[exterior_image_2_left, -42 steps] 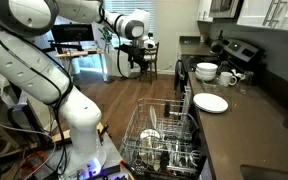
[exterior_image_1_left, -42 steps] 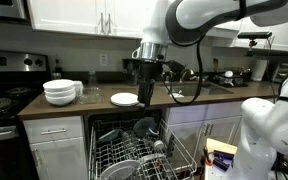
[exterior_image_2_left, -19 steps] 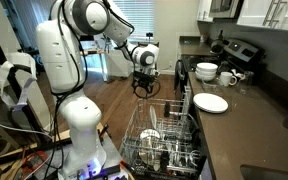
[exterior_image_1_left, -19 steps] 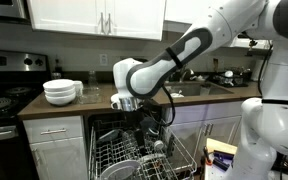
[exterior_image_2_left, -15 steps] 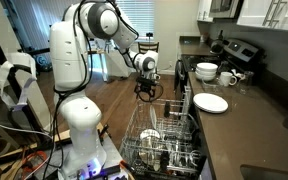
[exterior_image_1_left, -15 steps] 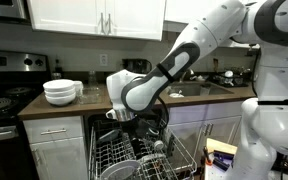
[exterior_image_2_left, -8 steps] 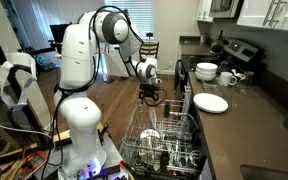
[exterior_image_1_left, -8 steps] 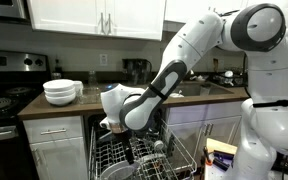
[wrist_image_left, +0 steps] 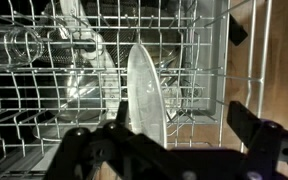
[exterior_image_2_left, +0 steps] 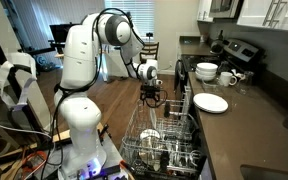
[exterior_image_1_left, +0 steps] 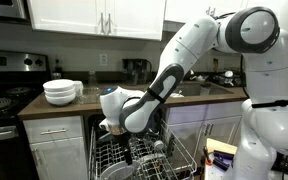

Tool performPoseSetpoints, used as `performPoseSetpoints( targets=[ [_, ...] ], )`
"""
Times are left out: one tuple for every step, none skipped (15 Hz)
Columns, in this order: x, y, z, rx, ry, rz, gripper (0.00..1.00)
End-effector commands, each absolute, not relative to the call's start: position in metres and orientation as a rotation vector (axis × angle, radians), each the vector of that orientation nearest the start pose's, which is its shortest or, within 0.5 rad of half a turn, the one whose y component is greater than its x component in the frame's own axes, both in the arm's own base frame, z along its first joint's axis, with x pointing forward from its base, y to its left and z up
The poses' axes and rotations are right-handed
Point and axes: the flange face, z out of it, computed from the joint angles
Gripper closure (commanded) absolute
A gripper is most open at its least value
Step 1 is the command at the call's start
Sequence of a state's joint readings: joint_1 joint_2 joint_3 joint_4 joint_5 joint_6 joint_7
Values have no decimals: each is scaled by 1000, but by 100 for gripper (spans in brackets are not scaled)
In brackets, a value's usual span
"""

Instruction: Remove the white plate from the dishwasher and place it on top of the pile of white plates on the counter

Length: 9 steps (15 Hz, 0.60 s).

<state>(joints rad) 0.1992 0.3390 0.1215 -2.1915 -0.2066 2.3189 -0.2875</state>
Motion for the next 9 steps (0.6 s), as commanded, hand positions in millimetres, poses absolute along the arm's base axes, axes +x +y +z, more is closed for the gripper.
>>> performPoseSetpoints(
  targets=[
    [522,159,194,-2990,-1160,277,0],
    [525,158,188,-3000,-1171,248,0],
    [527,158,184,-3004,-1176,226,0],
    [531,157,180,-3017,-1195,191,0],
    [535,157,177,-3025,-1220,166,0],
    [538,157,174,-3030,-1247,141,0],
    [542,156,171,-3032,-1269,119,0],
    [547,156,168,-3032,-1281,102,8],
    [550,156,166,-3027,-1288,86,26]
  ],
)
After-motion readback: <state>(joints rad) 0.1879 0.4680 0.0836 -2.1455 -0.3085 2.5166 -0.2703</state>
